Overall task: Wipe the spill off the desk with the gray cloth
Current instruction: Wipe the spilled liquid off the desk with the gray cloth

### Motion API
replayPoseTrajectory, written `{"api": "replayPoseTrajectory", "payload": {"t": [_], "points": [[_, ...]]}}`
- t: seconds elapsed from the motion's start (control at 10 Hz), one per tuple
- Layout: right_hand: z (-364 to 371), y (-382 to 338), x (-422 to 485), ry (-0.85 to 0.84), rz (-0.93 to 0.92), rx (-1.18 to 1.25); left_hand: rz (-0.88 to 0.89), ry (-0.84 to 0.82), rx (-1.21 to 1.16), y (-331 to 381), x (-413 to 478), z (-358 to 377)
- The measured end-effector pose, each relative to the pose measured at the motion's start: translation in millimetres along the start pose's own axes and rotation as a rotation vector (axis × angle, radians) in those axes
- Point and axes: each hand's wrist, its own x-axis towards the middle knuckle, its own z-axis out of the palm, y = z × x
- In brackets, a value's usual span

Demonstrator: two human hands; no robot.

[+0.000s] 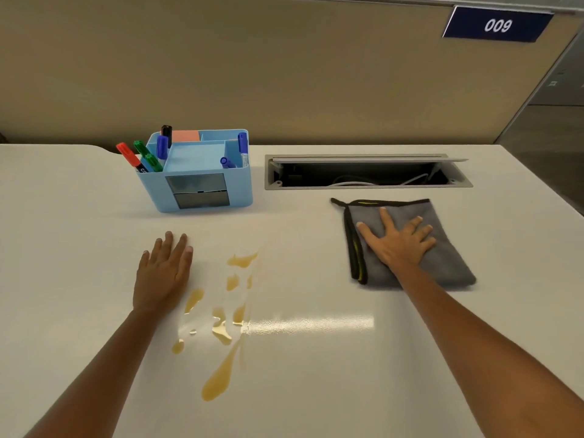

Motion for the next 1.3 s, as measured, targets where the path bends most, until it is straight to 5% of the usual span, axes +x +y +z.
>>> {"api": "replayPoseTrajectory", "payload": {"t": [0.4,0.7,1.0,1.3], "points": [[45.8,-104.9,-51.9,-0.068,-0.627,-0.01,-0.002,0.001,-0.02,-1.6,0.5,0.7],[27.2,-85.2,-10.6,0.0,-0.437,-0.041,-0.005,0.023,-0.083,-4.3,0.0,-1.6],[6.0,33.1,15.3,0.166,0.219,0.095,-0.006,0.028,-0.099,-3.2,-0.8,-2.1],[1.3,28.7,1.7,0.125,0.24,0.122,-0.006,0.003,-0.071,-2.1,-0.2,-0.9]]}}
